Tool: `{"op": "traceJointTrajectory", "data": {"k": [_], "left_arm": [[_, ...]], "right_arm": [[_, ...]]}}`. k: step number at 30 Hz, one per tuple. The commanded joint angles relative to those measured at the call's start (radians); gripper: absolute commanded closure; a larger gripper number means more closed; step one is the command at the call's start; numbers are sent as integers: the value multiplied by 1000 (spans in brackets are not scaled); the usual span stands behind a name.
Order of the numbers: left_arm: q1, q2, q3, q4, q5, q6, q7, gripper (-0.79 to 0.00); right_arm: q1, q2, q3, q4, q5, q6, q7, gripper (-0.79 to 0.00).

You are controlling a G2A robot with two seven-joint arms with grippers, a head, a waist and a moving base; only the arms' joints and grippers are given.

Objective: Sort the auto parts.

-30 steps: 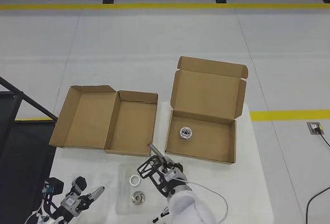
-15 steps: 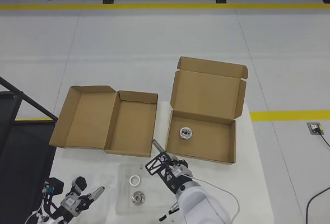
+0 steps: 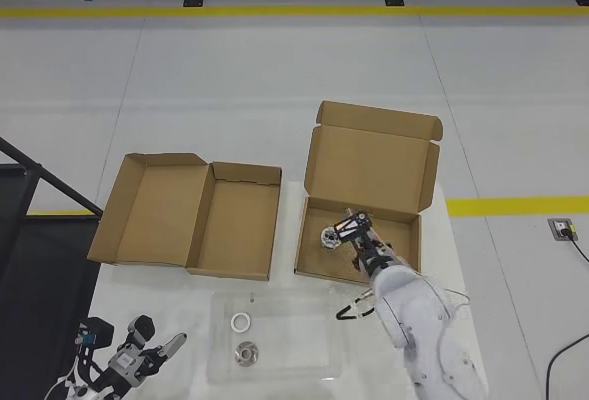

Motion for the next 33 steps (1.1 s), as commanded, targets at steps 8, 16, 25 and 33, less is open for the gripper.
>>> {"op": "traceJointTrajectory", "data": {"k": [8, 16, 25, 33], "left_arm": [[0, 0, 0, 0, 0, 0, 0, -785], [0, 0, 0, 0, 0, 0, 0, -785], [0, 0, 0, 0, 0, 0, 0, -785], [0, 0, 0, 0, 0, 0, 0, -785]], "right_arm": [[44, 0, 38, 59, 61, -2, 3, 0], [44, 0, 38, 59, 61, -2, 3, 0], [132, 21, 79, 195, 55, -256, -52, 0], [269, 44, 75, 432, 29, -539, -169, 0]]}}
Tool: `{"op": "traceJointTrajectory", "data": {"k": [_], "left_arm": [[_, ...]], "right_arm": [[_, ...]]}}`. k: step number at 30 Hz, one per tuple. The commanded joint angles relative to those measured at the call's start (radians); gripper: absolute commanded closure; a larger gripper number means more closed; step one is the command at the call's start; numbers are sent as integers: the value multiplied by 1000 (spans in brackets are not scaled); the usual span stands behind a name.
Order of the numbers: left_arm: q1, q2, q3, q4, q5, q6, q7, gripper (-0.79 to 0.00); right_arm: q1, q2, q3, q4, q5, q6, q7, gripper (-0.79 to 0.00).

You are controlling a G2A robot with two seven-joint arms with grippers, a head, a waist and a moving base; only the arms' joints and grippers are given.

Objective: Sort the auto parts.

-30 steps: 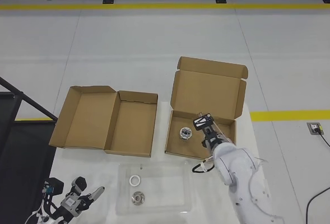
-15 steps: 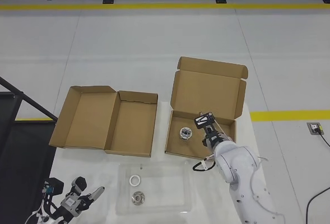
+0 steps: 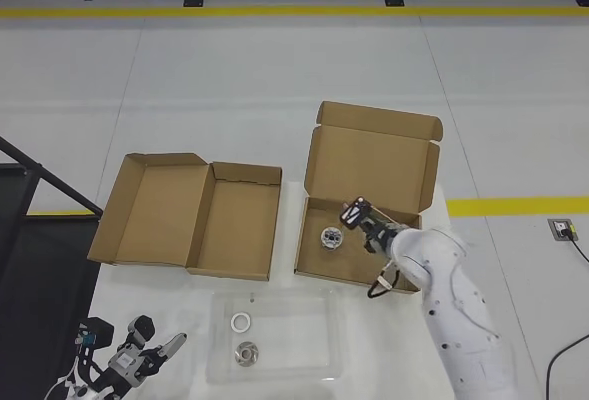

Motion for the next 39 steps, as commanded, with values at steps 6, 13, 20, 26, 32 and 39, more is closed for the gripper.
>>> {"op": "traceJointTrajectory", "data": {"k": [6, 13, 20, 26, 32, 39], "left_arm": [[0, 0, 0, 0, 0, 0, 0, -785], [0, 0, 0, 0, 0, 0, 0, -785], [0, 0, 0, 0, 0, 0, 0, -785], [0, 0, 0, 0, 0, 0, 0, -785], [0, 0, 0, 0, 0, 0, 0, -785], [0, 0, 0, 0, 0, 0, 0, -785]], "right_arm": [[104, 12, -22, 200, -41, -104, -102, 0], [180, 14, -56, 360, -47, -149, -132, 0], [236, 2, -108, 485, -43, -102, -110, 0], [274, -6, -132, 565, -23, -67, -93, 0], [314, -14, -154, 637, -8, -37, -63, -160], [335, -12, -157, 659, 7, -16, -80, -382]]}}
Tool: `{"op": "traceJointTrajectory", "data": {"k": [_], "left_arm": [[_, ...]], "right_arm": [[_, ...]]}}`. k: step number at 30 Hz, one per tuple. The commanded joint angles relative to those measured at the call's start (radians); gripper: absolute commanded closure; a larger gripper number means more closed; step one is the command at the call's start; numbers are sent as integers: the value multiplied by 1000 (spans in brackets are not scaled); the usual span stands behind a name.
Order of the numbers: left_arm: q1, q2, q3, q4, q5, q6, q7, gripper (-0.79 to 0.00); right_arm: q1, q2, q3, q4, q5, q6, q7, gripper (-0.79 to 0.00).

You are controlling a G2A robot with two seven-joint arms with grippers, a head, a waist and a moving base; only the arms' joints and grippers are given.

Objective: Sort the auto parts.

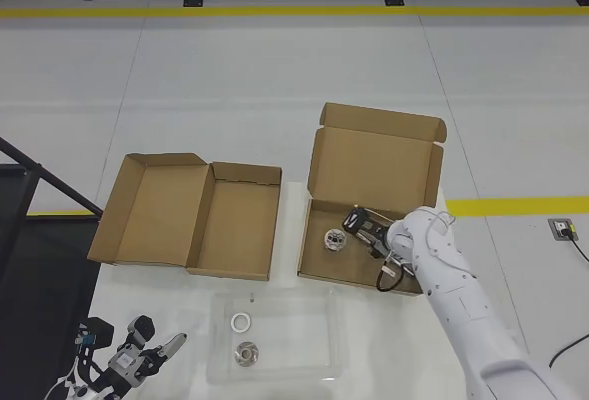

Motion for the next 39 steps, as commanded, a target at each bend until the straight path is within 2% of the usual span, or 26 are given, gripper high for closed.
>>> {"op": "traceJointTrajectory", "data": {"k": [1, 2, 3, 8, 10, 16, 19, 21, 24, 25, 28, 39], "left_arm": [[0, 0, 0, 0, 0, 0, 0, -785], [0, 0, 0, 0, 0, 0, 0, -785], [0, 0, 0, 0, 0, 0, 0, -785], [0, 0, 0, 0, 0, 0, 0, -785], [0, 0, 0, 0, 0, 0, 0, -785], [0, 0, 0, 0, 0, 0, 0, -785], [0, 0, 0, 0, 0, 0, 0, -785], [0, 0, 0, 0, 0, 0, 0, -785], [0, 0, 0, 0, 0, 0, 0, -785], [0, 0, 0, 0, 0, 0, 0, -785], [0, 0, 0, 0, 0, 0, 0, -785], [0, 0, 0, 0, 0, 0, 0, -785]], "right_arm": [[-3, 2, -4, -18, -4, 3, -1, -409], [-8, 3, -7, -34, -9, 3, 2, -480], [-14, 4, -9, -55, -12, 6, 5, -499], [-90, 21, 10, -251, -24, 16, 21, -545], [-148, 32, 28, -374, -28, 3, 32, -542], [-348, 59, 77, -761, -17, -40, 62, -610], [-413, 66, 79, -885, -14, -47, 59, -619], [-441, 68, 69, -946, -13, -49, 49, -662], [-465, 68, 41, -1009, -15, -49, 36, -723], [-467, 68, 32, -1021, -11, -49, 36, -782], [-467, 62, 4, -1032, 2, -1, 54, -785], [-467, 62, 4, -1032, 2, -1, 54, -785]]}}
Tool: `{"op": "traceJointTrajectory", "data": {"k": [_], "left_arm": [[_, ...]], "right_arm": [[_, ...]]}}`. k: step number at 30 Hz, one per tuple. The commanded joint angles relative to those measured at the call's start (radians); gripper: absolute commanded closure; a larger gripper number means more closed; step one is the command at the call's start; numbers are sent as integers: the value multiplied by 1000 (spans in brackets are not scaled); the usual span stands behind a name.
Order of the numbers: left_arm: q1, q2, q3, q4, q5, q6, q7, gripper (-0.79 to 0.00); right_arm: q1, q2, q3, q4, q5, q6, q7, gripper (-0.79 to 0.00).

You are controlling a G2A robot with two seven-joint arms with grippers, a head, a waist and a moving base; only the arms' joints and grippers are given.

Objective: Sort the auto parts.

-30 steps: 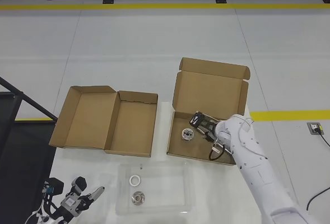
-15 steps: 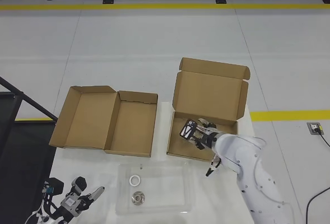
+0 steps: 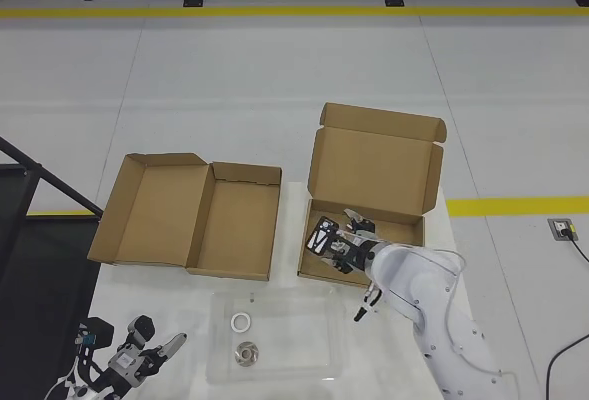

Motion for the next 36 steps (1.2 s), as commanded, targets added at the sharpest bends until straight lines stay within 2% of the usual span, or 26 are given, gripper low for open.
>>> {"op": "traceJointTrajectory", "data": {"k": [1, 3, 9, 13, 17, 21, 23, 36], "left_arm": [[0, 0, 0, 0, 0, 0, 0, -785], [0, 0, 0, 0, 0, 0, 0, -785], [-6, -2, 11, -1, -6, 21, 18, -785], [-8, -2, 8, 1, -14, 20, 26, -785], [-4, -4, -1, 5, -31, 18, 81, -785], [10, -6, -20, 10, -76, -16, 126, -785], [17, -6, -30, 16, -105, -33, 139, -785], [22, -5, -41, 19, -128, -55, 126, -785]], "right_arm": [[0, 0, 0, 0, 0, 0, 0, -785], [-6, 1, -7, 7, 1, -11, -19, -785], [24, 10, -94, 39, -98, -177, -222, -785], [78, 3, -181, 87, -109, -266, -300, -785], [147, -13, -286, 147, -121, -330, -345, -785], [205, -37, -367, 232, -90, -344, -380, -785], [233, -55, -395, 288, -36, -330, -341, -785], [233, -55, -395, 288, -36, -330, -341, -785]]}}
